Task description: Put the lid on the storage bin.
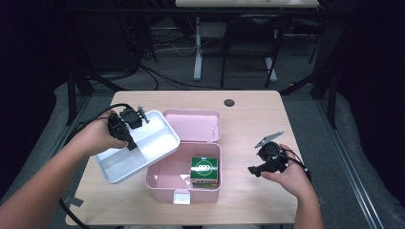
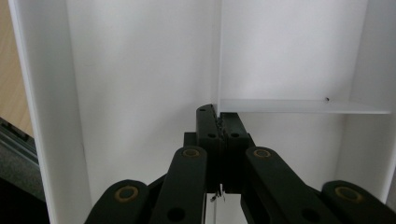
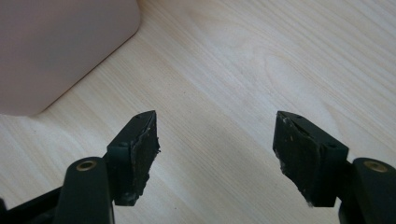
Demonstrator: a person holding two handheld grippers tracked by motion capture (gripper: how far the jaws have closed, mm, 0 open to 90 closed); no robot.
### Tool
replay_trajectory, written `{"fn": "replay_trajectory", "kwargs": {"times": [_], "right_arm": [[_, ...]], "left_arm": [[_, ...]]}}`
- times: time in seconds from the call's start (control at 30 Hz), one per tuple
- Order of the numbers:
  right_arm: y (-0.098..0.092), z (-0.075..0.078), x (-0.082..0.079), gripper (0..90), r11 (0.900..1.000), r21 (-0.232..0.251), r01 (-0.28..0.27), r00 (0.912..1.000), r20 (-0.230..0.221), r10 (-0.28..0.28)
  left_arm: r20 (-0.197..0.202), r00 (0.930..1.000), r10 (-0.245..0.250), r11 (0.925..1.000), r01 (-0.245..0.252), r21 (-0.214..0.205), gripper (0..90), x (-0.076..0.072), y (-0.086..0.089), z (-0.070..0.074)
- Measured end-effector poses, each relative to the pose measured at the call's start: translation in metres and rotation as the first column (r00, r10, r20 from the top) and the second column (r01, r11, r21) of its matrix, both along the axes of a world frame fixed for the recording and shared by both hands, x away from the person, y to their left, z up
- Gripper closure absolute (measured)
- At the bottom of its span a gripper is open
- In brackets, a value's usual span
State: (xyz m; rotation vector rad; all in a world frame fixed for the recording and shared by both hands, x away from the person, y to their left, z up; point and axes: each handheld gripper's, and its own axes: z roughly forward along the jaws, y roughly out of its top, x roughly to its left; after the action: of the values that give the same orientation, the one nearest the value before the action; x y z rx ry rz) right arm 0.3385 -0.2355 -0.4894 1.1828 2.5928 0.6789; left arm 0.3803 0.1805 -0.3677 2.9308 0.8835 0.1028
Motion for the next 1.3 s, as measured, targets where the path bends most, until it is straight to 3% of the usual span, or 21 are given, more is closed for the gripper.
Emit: {"fn": "replay_trajectory", "kwargs": {"times": [0.23, 0.43, 0.53, 0.9, 1.17, 1.27, 1.3], "right_arm": [[0.000, 0.000, 0.000, 30.6, 1.0000, 0.000, -0.001, 1.0000, -0.003, 0.001], [0.000, 0.000, 0.000, 30.5, 1.0000, -0.006, 0.003, 1.0000, 0.000, -0.003], [0.000, 0.000, 0.001, 30.5, 1.0000, -0.008, 0.000, 1.0000, -0.009, 0.000], [0.000, -0.001, 0.001, 30.5, 1.0000, -0.005, 0.003, 1.0000, 0.001, -0.003], [-0.002, 0.000, 0.001, 30.5, 1.0000, -0.004, 0.004, 1.0000, 0.003, -0.003], [-0.002, 0.000, 0.001, 30.5, 1.0000, 0.002, 0.003, 1.0000, 0.001, -0.003], [-0.002, 0.000, 0.001, 30.5, 1.0000, 0.002, 0.003, 1.0000, 0.001, -0.003]], "left_arm": [[-0.020, 0.9969, -0.076, 0.9970, 0.077, 0.010, 89.3, -0.003, -0.020, -0.001], [-0.009, 0.9878, -0.155, 0.9870, 0.155, 0.041, 89.3, -0.006, -0.037, -0.003], [0.000, 0.9797, -0.201, 0.9788, 0.200, 0.043, 89.3, -0.008, -0.047, -0.003], [-0.013, 0.9569, -0.290, 0.9565, 0.290, 0.030, 89.3, -0.013, -0.078, -0.005], [-0.009, 0.9320, -0.362, 0.9312, 0.363, 0.038, 89.3, -0.018, -0.093, -0.009], [-0.016, 0.9172, -0.398, 0.9169, 0.398, 0.022, 89.3, -0.021, -0.099, -0.012], [-0.016, 0.9172, -0.398, 0.9169, 0.398, 0.022, 89.3, -0.021, -0.099, -0.012]]}}
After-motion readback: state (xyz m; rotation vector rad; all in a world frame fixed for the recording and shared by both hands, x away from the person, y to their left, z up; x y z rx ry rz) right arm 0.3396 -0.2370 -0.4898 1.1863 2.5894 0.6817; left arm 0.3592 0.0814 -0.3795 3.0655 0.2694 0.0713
